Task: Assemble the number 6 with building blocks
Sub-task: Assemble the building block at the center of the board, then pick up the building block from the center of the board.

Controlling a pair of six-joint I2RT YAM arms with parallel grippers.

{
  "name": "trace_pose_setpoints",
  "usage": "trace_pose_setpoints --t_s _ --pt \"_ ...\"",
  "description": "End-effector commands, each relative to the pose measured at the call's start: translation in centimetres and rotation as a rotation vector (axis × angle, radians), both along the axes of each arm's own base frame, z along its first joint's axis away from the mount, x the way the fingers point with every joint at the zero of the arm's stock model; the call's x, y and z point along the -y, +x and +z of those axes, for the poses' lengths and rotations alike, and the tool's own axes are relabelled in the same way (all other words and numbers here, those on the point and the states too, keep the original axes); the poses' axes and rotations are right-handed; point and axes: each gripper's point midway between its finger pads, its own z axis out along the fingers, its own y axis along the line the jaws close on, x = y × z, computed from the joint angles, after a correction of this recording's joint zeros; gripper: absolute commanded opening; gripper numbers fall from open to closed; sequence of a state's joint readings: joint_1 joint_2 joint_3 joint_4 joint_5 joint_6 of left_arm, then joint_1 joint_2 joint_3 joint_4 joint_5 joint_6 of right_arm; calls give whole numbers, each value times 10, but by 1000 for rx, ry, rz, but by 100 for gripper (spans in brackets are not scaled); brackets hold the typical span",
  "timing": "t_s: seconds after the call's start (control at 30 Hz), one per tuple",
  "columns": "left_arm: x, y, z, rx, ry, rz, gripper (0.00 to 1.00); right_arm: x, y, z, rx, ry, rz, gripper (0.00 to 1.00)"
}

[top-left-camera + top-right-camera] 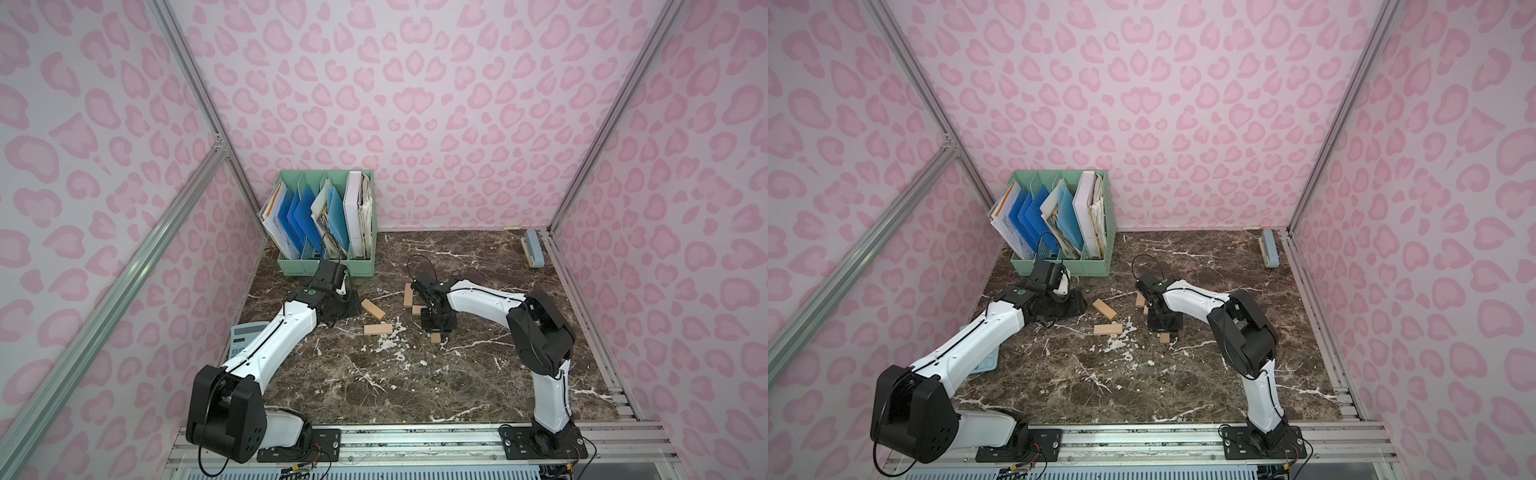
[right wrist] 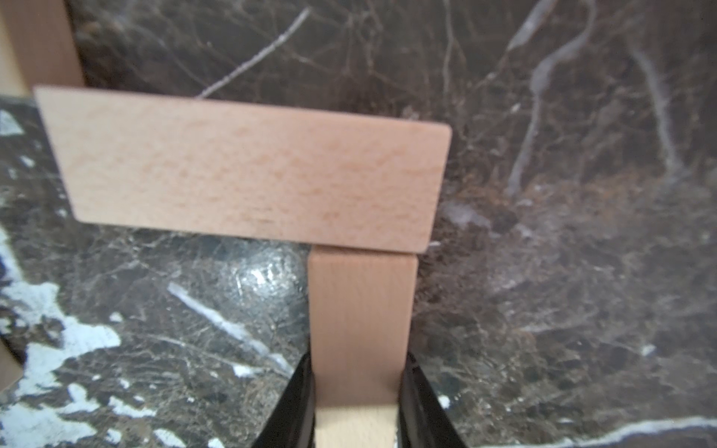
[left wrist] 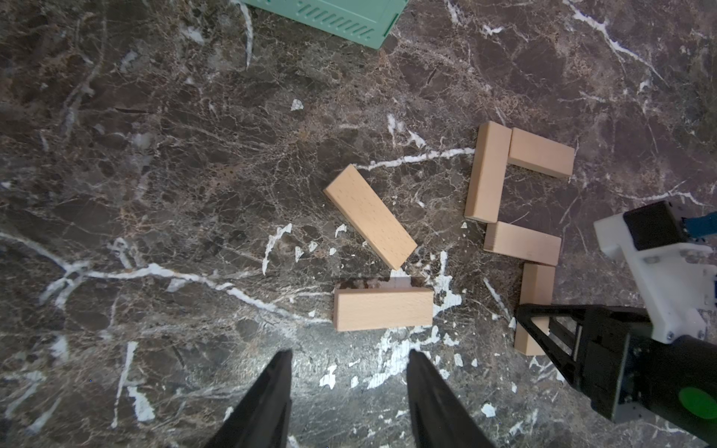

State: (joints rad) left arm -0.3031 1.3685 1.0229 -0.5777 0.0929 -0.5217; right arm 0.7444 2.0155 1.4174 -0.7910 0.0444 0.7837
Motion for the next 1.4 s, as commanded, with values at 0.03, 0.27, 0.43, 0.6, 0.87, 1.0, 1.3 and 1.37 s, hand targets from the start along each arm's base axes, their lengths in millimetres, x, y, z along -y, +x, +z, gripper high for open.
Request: trace_pose_setpoints --t_s 0.03,0.27,0.43,0.6,0.87,1.0,1.3,1.37 --pt "1 0 0 -4 -4 -7 52 6 -1 3 3 -23 -5 31" --pt "2 -1 0 -4 -6 -9 52 7 -2 4 4 -25 -5 55" --pt "2 -2 0 -6 -8 -9 52 5 0 8 18 -16 -6 55" --pt "1 -1 3 2 -6 -9 52 -5 6 36 58 11 15 55" --pt "-12 15 28 86 -2 30 52 -73 48 121 274 195 452 56" --pt "-36 23 43 105 -47 118 52 -117 50 118 246 245 739 66" --pt "-70 11 50 114 -92 256 54 -137 66 69 201 149 854 64" --pt "-72 6 49 112 -95 272 54 -142 64 61 196 138 856 63"
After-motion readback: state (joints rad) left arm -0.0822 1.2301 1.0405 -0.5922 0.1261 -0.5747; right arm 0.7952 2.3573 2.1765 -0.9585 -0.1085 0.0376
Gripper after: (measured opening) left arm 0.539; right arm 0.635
